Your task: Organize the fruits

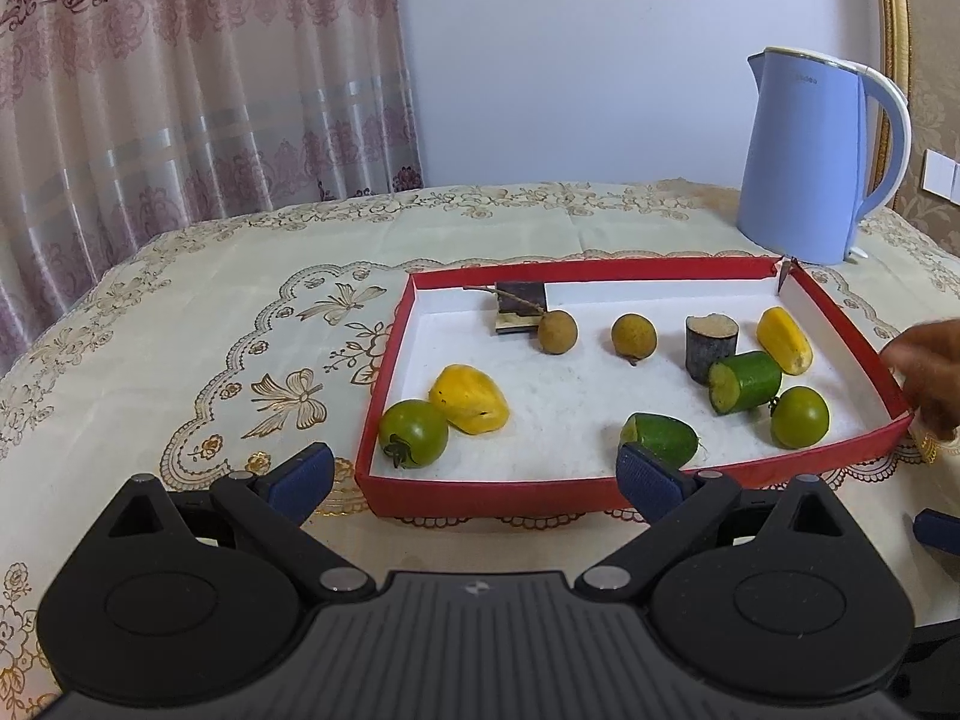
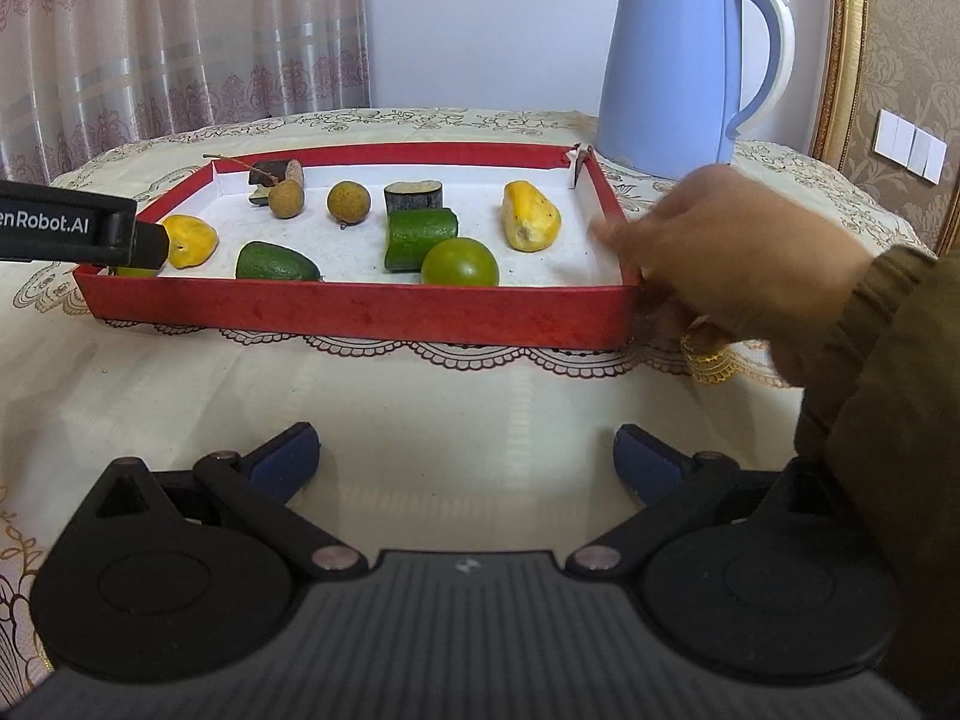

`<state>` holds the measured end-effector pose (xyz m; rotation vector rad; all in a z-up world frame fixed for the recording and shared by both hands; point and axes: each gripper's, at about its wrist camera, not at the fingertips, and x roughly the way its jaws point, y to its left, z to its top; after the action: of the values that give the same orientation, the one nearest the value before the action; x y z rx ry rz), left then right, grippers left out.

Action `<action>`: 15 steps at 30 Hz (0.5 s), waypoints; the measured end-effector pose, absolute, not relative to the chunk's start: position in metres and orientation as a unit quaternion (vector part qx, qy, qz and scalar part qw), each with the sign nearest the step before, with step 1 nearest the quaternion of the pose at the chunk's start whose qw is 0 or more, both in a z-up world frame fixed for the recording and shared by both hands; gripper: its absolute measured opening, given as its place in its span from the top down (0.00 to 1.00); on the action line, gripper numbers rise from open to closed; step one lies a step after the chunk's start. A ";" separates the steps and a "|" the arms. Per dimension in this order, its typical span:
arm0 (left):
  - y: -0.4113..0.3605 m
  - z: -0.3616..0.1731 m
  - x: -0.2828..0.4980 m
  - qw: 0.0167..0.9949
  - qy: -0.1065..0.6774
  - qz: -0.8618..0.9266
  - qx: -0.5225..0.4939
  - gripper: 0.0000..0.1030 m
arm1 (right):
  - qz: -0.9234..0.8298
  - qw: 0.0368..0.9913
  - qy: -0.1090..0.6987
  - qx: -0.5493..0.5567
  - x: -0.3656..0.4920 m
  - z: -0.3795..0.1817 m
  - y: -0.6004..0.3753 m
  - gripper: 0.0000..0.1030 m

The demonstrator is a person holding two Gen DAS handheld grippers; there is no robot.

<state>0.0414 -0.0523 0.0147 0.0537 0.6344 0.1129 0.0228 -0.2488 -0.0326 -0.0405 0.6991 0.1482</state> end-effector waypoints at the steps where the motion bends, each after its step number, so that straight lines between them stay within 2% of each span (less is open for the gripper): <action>1: -0.053 0.015 0.041 0.948 0.312 0.056 0.029 0.02 | 0.073 0.937 0.342 -0.020 0.023 -0.033 -0.249 0.00; 15: -0.056 0.011 0.040 0.947 0.316 0.055 0.025 0.02 | 0.073 0.937 0.342 -0.020 0.023 -0.033 -0.249 0.00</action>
<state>0.0402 -0.0561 0.0113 0.0515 0.6438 0.1127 0.0230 -0.2491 -0.0327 -0.0406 0.6991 0.1482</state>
